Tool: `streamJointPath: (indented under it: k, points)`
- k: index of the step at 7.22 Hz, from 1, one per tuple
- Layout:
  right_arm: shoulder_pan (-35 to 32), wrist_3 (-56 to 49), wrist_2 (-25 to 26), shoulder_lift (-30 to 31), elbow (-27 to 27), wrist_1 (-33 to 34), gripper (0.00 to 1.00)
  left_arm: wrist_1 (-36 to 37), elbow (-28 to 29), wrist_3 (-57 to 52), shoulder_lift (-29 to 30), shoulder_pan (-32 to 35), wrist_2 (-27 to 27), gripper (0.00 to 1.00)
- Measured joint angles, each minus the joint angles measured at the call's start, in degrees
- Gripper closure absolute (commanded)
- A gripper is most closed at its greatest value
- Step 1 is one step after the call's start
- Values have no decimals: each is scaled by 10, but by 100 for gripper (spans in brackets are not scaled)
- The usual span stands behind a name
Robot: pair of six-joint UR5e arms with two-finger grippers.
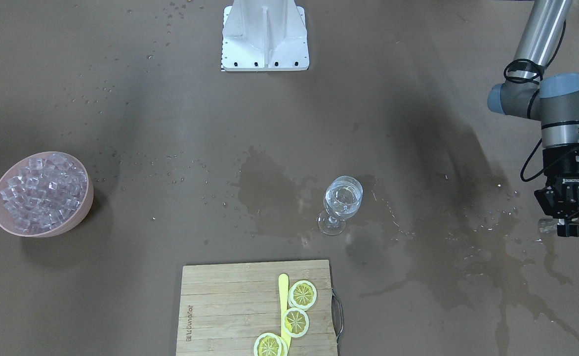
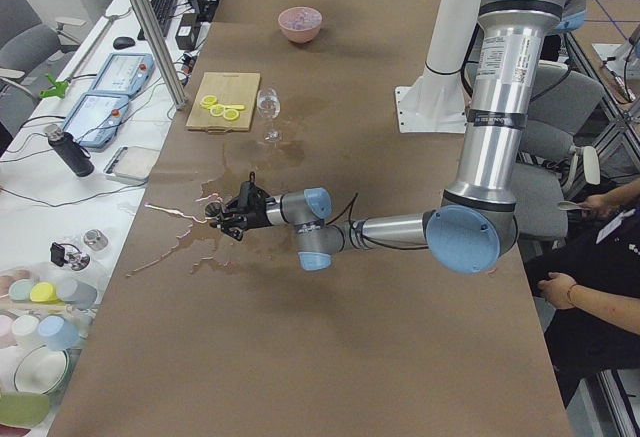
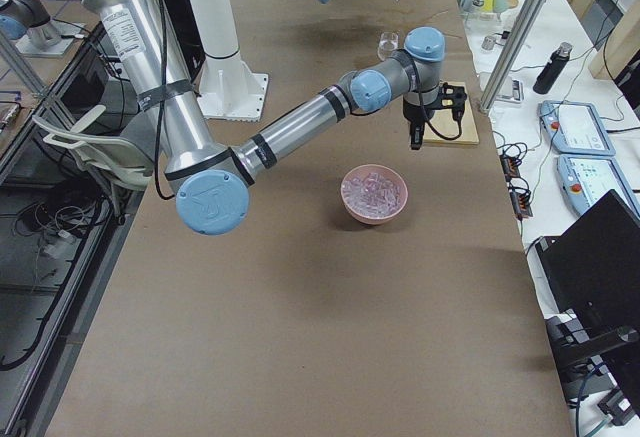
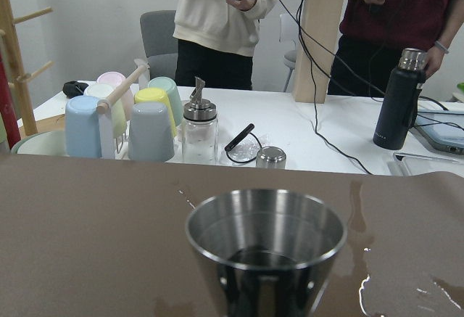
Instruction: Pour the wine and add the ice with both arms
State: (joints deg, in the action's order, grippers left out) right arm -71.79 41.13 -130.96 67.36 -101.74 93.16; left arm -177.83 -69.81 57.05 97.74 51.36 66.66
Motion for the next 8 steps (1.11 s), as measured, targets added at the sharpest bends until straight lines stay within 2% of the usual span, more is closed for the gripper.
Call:
streamJointPath:
  k: [4, 6, 8]
  points:
    - [-4, 0, -1, -1, 2, 0, 100, 227, -141, -13, 26, -2, -10, 70]
    - [-10, 0, -4, 1, 2, 1, 100, 310, -164, -13, 61, -20, -37, 70]
    - [-13, 0, -5, 2, 3, 1, 100, 355, -173, -13, 87, -37, -71, 70]
